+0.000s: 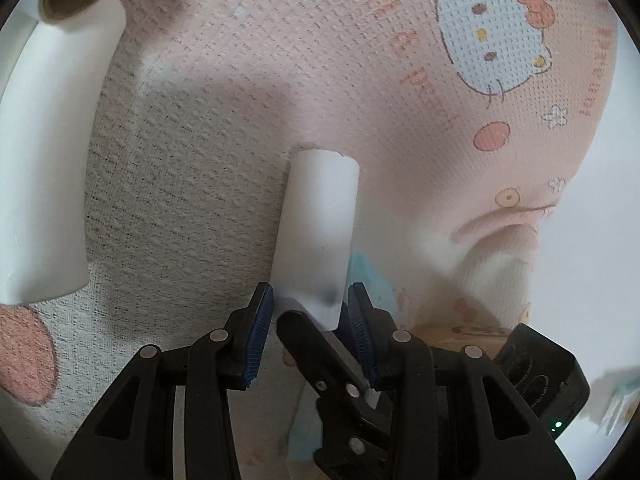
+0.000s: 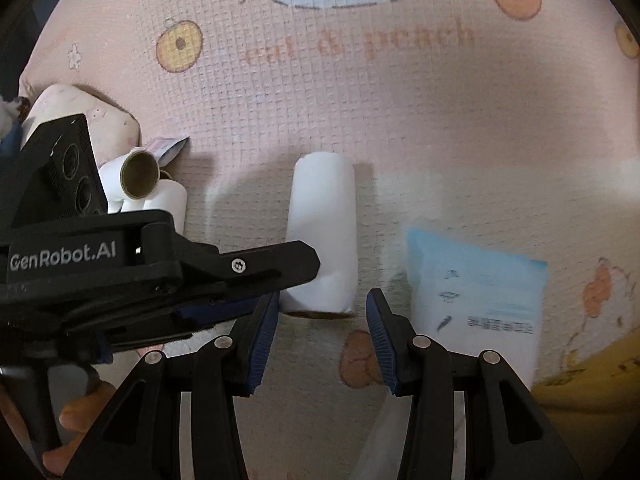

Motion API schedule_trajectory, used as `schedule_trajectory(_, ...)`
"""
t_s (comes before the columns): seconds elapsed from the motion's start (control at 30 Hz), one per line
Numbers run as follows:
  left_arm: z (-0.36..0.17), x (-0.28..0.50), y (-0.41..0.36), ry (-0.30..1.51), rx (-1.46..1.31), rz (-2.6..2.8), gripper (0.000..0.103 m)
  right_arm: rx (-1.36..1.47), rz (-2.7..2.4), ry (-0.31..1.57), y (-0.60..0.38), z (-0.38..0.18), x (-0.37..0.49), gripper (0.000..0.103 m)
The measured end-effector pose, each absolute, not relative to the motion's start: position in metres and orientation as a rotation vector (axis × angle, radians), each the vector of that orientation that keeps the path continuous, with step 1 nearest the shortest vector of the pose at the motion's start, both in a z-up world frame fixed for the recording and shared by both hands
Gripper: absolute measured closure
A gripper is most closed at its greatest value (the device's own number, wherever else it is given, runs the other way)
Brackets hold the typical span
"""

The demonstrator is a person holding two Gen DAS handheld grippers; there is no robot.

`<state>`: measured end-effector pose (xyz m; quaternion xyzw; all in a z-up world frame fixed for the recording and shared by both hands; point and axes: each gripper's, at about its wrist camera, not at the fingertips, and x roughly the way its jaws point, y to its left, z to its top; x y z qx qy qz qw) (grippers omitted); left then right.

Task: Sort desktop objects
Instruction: 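Move both grippers toward another standing white tube beside the blue packet, then close both grippers on the white tube and lift it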

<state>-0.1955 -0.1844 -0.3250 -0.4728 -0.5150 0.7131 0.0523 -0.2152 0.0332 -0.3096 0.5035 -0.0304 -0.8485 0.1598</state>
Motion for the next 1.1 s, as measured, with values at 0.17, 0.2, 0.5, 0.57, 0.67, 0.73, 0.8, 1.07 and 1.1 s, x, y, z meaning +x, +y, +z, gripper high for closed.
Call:
schedule_trajectory(0.17, -0.323, -0.196, -0.182, -1.537, -1.447, 2.183, 0.061, 1.433, -2.418, -0.085, 0.031, -0.312, -0.215, 0.061)
schedule_trajectory(0.2, -0.322, -0.196, -0.181, -1.533, -1.447, 2.182, 0.061, 1.434, -2.417, -0.086, 0.032, -0.312, -0.214, 0.063)
schedule_trajectory(0.5, -0.329, -0.192, -0.186, -1.584, -1.479, 2.116, 0.053, 1.490, -2.373, -0.058, 0.035, -0.302, -0.181, 0.063)
schedule_trajectory(0.57, -0.327, -0.191, -0.185, -1.571, -1.472, 2.133, 0.053, 1.503, -2.371, -0.050, 0.036, -0.301, -0.170, 0.063)
schedule_trajectory(0.67, -0.327, -0.190, -0.181, -1.529, -1.495, 2.146, 0.053, 1.522, -2.358, -0.067, 0.040, -0.300, -0.155, 0.063)
schedule_trajectory(0.73, -0.328, -0.188, -0.176, -1.501, -1.527, 2.129, 0.055, 1.528, -2.358, -0.066, 0.042, -0.299, -0.146, 0.063)
schedule_trajectory(0.8, -0.328, -0.184, -0.169, -1.441, -1.559, 2.144, 0.058, 1.552, -2.360, -0.066, 0.044, -0.299, -0.139, 0.063)
schedule_trajectory(1.07, -0.318, -0.166, -0.167, -1.376, -1.538, 2.156, 0.058, 1.569, -2.334, -0.119, 0.053, -0.293, -0.114, 0.063)
schedule_trajectory(1.1, -0.315, -0.162, -0.167, -1.362, -1.531, 2.161, 0.058, 1.565, -2.331, -0.124, 0.054, -0.291, -0.112, 0.063)
